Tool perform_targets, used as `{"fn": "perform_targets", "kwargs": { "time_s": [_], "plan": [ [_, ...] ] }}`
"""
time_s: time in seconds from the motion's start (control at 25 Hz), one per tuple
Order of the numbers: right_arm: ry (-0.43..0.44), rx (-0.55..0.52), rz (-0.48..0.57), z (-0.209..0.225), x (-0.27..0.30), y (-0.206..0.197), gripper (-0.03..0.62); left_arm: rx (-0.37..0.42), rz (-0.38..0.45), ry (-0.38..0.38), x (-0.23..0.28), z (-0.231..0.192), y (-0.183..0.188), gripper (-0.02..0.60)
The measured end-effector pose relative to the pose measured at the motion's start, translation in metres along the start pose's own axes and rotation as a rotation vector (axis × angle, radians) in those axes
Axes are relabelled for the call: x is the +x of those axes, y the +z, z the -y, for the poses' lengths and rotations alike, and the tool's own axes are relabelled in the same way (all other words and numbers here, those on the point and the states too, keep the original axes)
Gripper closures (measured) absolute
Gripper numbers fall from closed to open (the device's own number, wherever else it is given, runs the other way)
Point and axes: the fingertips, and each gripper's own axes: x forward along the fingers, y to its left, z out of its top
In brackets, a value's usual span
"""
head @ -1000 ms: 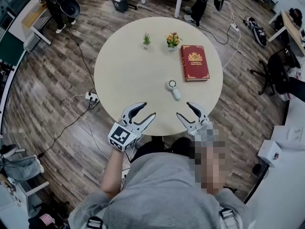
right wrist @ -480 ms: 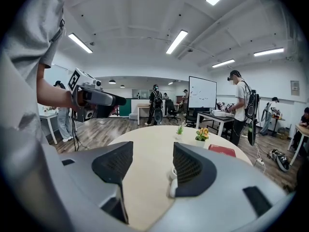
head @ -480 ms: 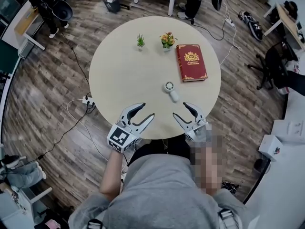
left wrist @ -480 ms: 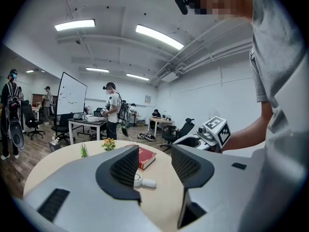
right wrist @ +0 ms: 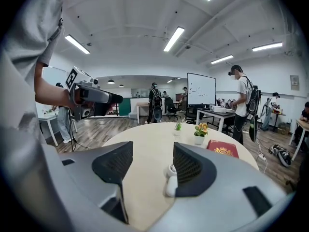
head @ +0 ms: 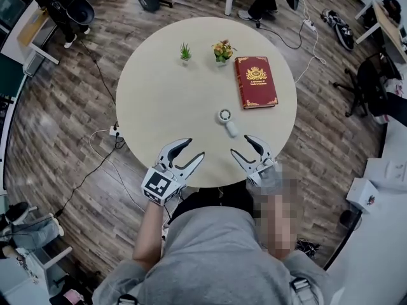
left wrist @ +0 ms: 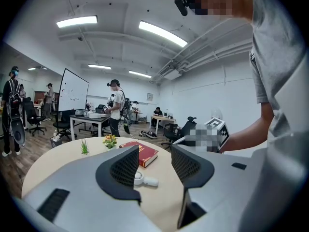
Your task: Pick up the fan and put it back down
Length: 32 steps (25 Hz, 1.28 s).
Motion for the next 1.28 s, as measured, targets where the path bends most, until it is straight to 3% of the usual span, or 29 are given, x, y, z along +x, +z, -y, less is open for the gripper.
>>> {"fn": "perform_targets", "kwargs": {
  "time_s": [0.64,1.04,1.28],
  "plan": [
    [-0.004,0.045,-0.037,0.047,0.031,-0.024,0.333,-0.049,-0.049,0.02,0.033,-0.03,-0.022,0.356],
    [0.04,0.118,-0.073,0.056,0.059,-0.059,0.329,-0.085,-0.083,0.036,0.055,-0.048,-0.042,0.356],
    [0.049,0.105,-0.117,0.059,0.08,-0.082,0.319,-0.112,-0.103,0.037,0.069,-0.052,-0.056,0.356]
  ]
}}
